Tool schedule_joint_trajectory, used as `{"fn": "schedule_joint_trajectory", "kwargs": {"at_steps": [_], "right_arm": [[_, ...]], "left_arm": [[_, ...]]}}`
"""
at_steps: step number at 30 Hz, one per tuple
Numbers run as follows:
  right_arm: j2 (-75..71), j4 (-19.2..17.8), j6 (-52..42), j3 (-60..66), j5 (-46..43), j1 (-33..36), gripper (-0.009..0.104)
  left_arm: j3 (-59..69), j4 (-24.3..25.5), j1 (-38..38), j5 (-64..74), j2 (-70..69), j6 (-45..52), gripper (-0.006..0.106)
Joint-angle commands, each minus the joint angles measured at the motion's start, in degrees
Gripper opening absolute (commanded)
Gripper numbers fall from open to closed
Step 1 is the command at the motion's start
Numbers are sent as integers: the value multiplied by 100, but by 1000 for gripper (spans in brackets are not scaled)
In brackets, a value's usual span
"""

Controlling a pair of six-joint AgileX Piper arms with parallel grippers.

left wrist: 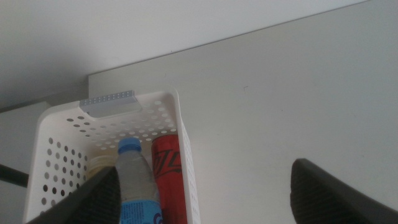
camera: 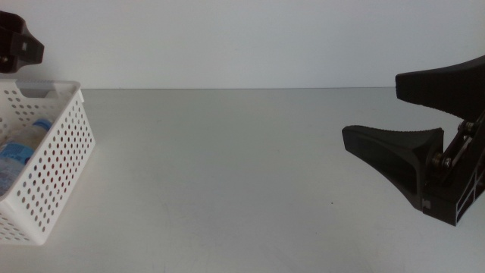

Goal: Use arms to grab the bottles and put them into the dustbin to the left of the table.

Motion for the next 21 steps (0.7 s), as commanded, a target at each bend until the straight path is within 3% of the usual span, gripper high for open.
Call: {"fn": "schedule_joint_trajectory", "kwargs": {"at_steps": [1, 10, 21], "right_arm": [[-22, -46, -46, -97, -454, 16, 87], [-47, -22, -46, 353, -466, -162, 87], [-1401, -89, -46, 1703, -490, -2606, 87]], "left_arm": [[-155, -57, -18, -363, -137, -34, 94], [-155, -57, -18, -363, -137, -34, 94], [679, -58, -18, -571, -838, -34, 94]]}}
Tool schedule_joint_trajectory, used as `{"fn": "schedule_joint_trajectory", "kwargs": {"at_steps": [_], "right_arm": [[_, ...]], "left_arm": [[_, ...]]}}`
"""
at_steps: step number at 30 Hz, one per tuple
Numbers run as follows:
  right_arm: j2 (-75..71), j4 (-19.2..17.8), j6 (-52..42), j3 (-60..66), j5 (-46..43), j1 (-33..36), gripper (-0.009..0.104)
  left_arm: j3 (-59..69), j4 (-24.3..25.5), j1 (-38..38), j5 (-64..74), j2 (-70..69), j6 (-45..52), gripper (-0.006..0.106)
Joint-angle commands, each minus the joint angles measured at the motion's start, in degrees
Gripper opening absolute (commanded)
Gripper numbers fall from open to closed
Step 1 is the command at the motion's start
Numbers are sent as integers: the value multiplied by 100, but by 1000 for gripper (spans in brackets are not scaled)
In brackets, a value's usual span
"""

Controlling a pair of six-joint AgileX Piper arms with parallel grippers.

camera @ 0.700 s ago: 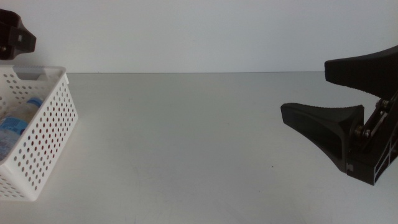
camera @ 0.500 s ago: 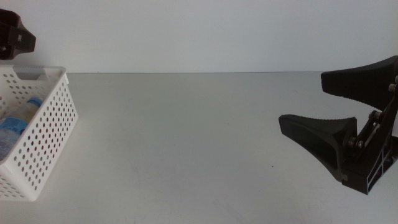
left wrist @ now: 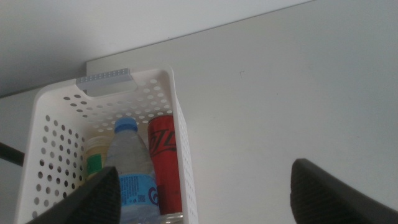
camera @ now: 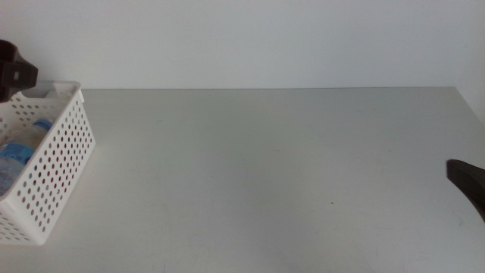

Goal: Use arms to grab the bottles and put them into the dustbin to the left of the table.

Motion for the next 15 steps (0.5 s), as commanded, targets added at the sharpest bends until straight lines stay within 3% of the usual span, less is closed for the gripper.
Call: {"fn": "schedule_joint_trajectory", "kwargs": {"at_steps": [1, 8, 15], "right_arm": [[-561, -57, -46, 168, -422, -360, 87], [-2593, -76, -46, 1238, -390, -1079, 87], [-3153, -52, -46, 1686, -386, -1708, 87]], "left_arm": [[190, -65, -18, -597, -412, -35, 94], [1833, -60, -18, -1459, -2003, -35, 94], [3536, -40, -18, -1518, -4135, -35, 94]]}}
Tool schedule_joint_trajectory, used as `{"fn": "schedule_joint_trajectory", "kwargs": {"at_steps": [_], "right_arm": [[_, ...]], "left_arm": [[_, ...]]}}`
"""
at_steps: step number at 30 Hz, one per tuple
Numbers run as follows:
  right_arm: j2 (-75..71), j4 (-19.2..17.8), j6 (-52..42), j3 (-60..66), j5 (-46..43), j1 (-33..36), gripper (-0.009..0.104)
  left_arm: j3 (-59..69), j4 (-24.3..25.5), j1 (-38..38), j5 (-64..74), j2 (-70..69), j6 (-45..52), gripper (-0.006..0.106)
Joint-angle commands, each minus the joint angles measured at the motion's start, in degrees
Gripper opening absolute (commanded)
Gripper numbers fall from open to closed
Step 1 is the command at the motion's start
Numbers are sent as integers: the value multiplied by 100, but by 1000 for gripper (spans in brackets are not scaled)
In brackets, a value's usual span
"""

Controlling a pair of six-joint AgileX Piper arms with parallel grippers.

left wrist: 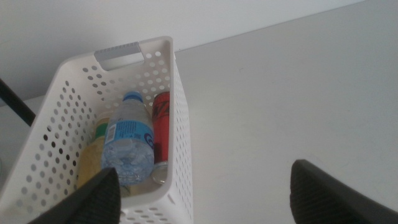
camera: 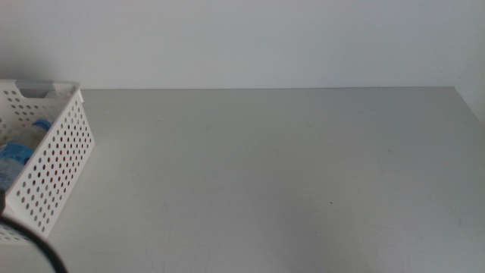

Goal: Use arms to grab the bottles and put them into the dustbin to the left of the table.

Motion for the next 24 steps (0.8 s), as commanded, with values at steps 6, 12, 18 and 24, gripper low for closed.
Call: {"fn": "schedule_joint_trajectory", "kwargs": {"at_steps": [6, 12, 18, 24], "right_arm": [[-155, 238, -46, 274, -435, -683, 87], [-642, 330, -46, 848, -449, -1347, 87], [-641, 299, -46, 1282, -448, -1509, 87], [-641, 184, -46, 1572, -239, -1503, 87]], "left_arm": [[1325, -41, -18, -441, -1937, -35, 94], [2329, -79, -18, -874, -2607, -19, 94], [2811, -69, -12, -1513, -2607, -28, 94], [3442, -69, -12, -1614, -2607, -26, 94]]}}
